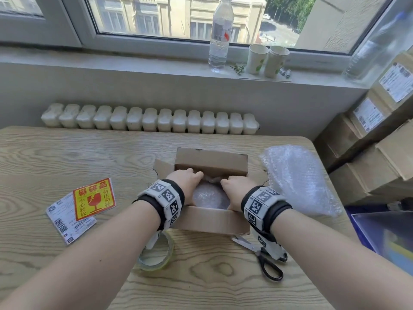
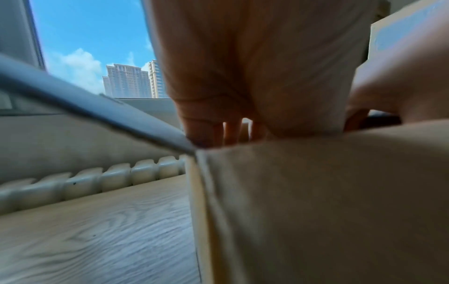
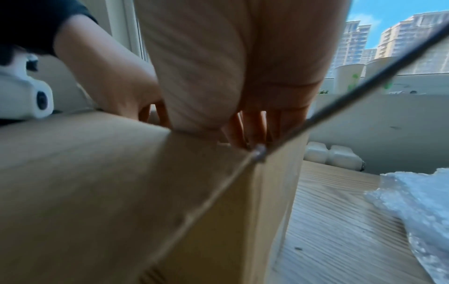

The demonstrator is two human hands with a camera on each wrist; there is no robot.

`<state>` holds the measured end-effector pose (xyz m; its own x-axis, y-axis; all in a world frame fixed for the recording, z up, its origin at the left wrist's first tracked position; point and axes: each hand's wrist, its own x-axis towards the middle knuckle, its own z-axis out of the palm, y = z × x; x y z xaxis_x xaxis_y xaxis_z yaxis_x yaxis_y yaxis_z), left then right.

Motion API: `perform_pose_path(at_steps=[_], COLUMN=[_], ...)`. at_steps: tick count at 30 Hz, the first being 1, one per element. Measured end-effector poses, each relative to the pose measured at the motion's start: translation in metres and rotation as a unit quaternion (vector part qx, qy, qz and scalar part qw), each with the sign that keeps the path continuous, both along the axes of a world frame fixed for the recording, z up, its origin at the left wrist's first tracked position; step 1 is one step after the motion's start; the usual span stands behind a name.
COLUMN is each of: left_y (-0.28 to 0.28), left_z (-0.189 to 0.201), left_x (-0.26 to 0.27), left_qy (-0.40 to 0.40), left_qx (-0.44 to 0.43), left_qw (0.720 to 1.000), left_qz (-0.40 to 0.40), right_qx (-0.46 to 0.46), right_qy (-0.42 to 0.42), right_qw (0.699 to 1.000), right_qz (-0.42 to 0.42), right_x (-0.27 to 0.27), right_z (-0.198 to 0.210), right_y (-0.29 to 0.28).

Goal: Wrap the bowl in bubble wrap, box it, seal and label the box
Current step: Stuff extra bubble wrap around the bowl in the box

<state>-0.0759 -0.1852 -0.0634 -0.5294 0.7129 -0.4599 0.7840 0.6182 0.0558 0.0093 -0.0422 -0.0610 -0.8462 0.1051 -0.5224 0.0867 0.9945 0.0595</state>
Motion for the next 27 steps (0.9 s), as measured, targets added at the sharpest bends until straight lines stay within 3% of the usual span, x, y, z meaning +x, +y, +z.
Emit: perform_pose_path(at_steps=[7, 17, 27], left_y=[0.01, 0.016, 0.016], left_z=[-0.026, -0.05, -0.038], left_x=[-0.004, -0.011, -0.008], left_qy=[-0.023, -0.06, -0.071], left_qx=[-0.029, -0.022, -0.02], left_qw=[0.999, 0.998, 0.997], left_qz=[-0.005, 0.002, 0.031], right_qx=[0.034, -0.006, -0.028], right_qy=[-0.018, -0.006, -0.041], right_qw=[0.999, 1.0, 0.999], right_qz=[0.02, 0.003, -0.004], right_x=[-0.005, -0.017, -0.023], right_z=[-0.015, -0.044, -0.031], right_y=[-0.003, 0.0, 0.001])
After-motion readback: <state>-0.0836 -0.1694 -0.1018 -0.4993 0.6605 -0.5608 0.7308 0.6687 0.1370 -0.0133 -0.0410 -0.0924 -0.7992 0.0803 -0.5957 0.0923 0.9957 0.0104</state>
